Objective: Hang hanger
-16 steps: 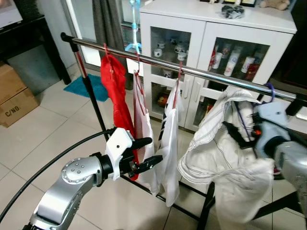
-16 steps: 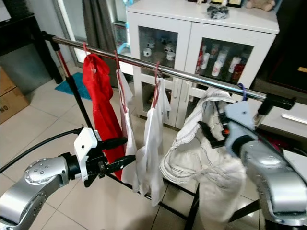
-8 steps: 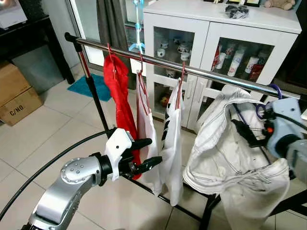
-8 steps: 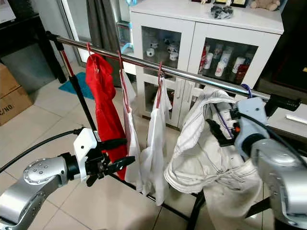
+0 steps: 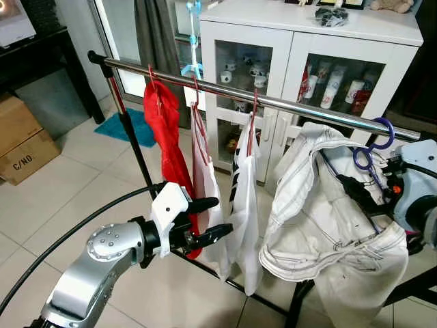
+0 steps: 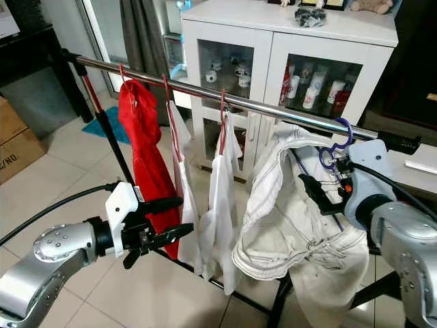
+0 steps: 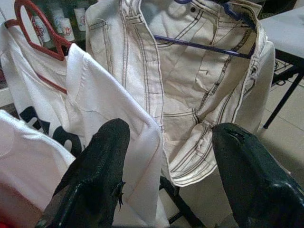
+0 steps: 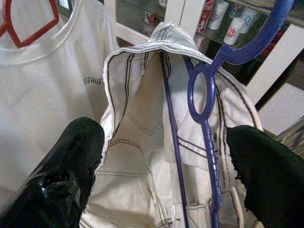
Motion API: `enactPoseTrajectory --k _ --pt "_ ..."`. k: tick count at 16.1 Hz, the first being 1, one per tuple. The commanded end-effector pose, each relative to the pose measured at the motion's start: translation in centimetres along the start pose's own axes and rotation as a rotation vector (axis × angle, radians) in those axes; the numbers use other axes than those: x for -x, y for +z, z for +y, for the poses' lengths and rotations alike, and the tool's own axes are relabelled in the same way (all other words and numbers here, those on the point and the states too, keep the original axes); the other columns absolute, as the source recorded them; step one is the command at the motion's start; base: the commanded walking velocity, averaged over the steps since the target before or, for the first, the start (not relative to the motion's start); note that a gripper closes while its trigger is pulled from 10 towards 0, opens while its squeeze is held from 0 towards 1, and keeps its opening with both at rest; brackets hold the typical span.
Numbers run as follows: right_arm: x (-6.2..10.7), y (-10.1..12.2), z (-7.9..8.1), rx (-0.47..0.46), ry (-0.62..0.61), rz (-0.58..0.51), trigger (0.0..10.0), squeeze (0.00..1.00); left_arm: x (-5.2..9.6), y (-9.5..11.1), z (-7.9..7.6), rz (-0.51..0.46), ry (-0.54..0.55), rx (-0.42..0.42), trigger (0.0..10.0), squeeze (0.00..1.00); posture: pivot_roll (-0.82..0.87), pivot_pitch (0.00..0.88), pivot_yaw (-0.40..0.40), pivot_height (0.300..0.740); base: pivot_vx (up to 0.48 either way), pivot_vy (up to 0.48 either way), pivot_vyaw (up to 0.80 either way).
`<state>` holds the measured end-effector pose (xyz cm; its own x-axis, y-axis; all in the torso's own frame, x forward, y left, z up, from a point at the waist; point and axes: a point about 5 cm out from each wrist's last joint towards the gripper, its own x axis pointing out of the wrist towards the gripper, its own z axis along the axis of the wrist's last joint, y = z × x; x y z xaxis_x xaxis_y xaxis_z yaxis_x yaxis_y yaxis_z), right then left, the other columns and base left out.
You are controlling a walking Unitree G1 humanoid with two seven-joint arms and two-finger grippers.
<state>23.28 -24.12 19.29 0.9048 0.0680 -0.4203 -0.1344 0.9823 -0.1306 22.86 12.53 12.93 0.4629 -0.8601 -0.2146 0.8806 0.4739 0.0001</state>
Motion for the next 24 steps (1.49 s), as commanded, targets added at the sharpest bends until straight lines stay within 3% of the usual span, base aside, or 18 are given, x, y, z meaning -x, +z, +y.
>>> enactPoseTrajectory --k 1,2,3,10,12,13,24 --pt "-0.6 0.2 0.2 -0.003 -0.007 -0.011 10.0 0.00 -0.2 0.4 -0.1 -0.006 -0.020 -0.009 10.0 0.00 -0.10 0.000 0.051 0.740 0.000 0.000 0.00" --pt "-0.7 0.2 0.2 -0.005 -0.009 -0.014 10.0 0.00 -0.2 0.4 -0.2 -0.006 -0.020 -0.008 10.0 0.00 -0.10 0.000 0.050 0.740 0.000 0.000 0.00" --pt "-1.9 0.4 0.2 -0.020 -0.013 -0.043 10.0 0.00 -0.3 0.4 -0.2 -0.008 -0.022 -0.006 10.0 0.00 -0.10 0.000 0.045 0.740 0.000 0.000 0.00" --pt "-4.0 1.0 -0.1 -0.012 -0.028 -0.069 10.0 0.00 -0.2 0.2 -0.4 -0.008 -0.010 -0.002 10.0 0.00 -0.08 0.000 0.028 0.740 0.000 0.000 0.00" --pt "-4.7 0.8 -0.1 -0.027 -0.011 -0.066 7.6 0.00 -0.2 0.2 -0.4 -0.005 -0.010 -0.001 10.0 0.00 -0.08 0.000 0.028 0.740 0.000 0.000 0.00" --pt "-4.9 0.8 -0.1 -0.030 -0.009 -0.065 0.0 0.00 -0.2 0.2 -0.4 -0.005 -0.011 -0.001 10.0 0.00 -0.08 0.000 0.028 0.740 0.000 0.000 0.00" --pt "-6.4 -0.4 -0.5 -0.056 0.000 -0.005 0.0 0.00 -0.3 -0.3 -0.8 0.005 -0.021 0.000 10.0 0.00 -0.08 0.000 0.014 0.740 0.000 0.000 0.00"
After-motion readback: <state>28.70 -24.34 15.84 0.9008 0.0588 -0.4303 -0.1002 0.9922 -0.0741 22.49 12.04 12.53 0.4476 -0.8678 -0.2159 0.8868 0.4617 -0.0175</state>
